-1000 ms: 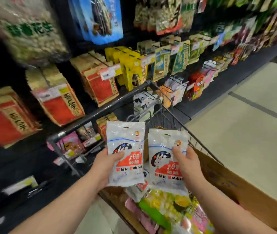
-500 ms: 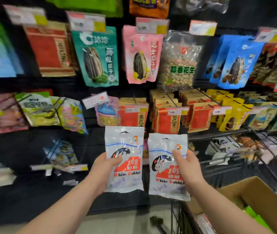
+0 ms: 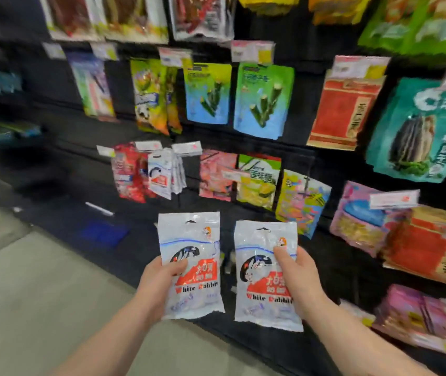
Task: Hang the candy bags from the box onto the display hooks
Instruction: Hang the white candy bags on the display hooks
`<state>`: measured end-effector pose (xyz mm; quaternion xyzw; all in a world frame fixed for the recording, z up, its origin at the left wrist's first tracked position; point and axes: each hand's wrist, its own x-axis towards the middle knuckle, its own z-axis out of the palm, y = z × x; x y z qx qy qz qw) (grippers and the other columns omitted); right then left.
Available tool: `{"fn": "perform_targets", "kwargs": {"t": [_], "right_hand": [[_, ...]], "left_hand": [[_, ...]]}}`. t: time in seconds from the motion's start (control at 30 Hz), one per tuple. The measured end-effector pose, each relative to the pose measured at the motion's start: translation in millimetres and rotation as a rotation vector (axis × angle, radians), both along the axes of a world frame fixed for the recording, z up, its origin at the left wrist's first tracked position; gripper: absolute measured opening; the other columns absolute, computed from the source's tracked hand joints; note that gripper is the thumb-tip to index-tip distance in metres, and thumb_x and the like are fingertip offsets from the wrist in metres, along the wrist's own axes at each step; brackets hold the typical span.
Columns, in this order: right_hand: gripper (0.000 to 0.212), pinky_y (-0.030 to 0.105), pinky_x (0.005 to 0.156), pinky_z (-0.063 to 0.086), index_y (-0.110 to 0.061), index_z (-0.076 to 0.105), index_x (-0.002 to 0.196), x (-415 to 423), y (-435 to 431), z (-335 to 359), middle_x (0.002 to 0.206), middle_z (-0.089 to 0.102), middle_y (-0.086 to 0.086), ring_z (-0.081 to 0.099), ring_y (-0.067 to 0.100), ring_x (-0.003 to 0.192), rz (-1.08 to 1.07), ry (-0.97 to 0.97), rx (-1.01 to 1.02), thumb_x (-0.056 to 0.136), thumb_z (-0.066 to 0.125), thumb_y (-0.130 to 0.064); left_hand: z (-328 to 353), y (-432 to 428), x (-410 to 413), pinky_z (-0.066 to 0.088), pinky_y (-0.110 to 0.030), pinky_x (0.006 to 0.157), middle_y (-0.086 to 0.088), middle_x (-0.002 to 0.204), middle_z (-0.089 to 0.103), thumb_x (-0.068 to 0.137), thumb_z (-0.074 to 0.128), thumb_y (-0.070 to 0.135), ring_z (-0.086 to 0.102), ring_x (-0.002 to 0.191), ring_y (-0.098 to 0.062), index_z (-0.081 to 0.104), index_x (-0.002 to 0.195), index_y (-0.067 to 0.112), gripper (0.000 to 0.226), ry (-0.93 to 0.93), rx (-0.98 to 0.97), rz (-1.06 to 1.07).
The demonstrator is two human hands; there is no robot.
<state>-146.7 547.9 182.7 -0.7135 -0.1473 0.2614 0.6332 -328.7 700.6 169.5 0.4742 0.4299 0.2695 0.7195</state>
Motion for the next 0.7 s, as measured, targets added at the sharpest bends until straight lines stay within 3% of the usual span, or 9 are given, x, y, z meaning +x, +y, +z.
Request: {"fn": "perform_targets", "kwargs": {"t": [0.17,0.27,0.4,0.5,0.7], "right_hand": [[0.007,0.050,0.079,0.058,-0.025,0.060,0.089,-30,93,8,0.089,0.074,0.011,0.073,0.029,0.080,0.158,-0.052,0.005,0.093,0.057,-0.031],[0.008,0.050,0.079,0.058,-0.022,0.062,0.092,-36,150,5,0.091,0.074,0.011,0.072,0.029,0.081,0.219,-0.059,0.007,0.092,0.059,-0.030],[0.009,0.049,0.079,0.058,-0.021,0.062,0.088,-34,227,-3,0.091,0.073,0.012,0.072,0.030,0.080,0.266,-0.029,0.017,0.092,0.060,-0.029],[0.009,0.044,0.075,0.059,-0.021,0.061,0.089,-24,281,-3,0.089,0.073,0.011,0.072,0.028,0.078,0.299,0.012,0.017,0.092,0.060,-0.029],[0.011,0.038,0.071,0.058,-0.019,0.062,0.096,5,368,-4,0.092,0.073,0.009,0.072,0.026,0.080,0.327,0.015,0.022,0.093,0.058,-0.029]], "left_hand": [[-6,61,-40,0.057,-0.052,0.078,-0.022,0.097,0.073,0.087,0.056,-0.001,0.070,0.087,-0.039,0.064,0.108,0.004,0.022,-0.004,-0.025,0.150],[-12,101,-56,0.054,-0.060,0.082,-0.022,0.092,0.073,0.086,0.058,0.000,0.070,0.084,-0.039,0.064,0.108,0.002,0.023,0.002,-0.039,0.233],[-15,157,-67,0.057,-0.048,0.072,-0.013,0.070,0.074,0.086,0.059,-0.002,0.068,0.068,-0.032,0.063,0.097,0.002,0.012,0.028,-0.015,0.355],[-11,203,-63,0.057,-0.040,0.064,-0.013,0.071,0.075,0.087,0.061,0.003,0.070,0.065,-0.030,0.062,0.100,0.004,0.013,0.069,-0.002,0.381],[-7,275,-36,0.057,-0.040,0.064,-0.014,0.073,0.075,0.090,0.059,0.004,0.072,0.063,-0.028,0.065,0.097,0.007,0.010,0.078,0.021,0.374]]}}
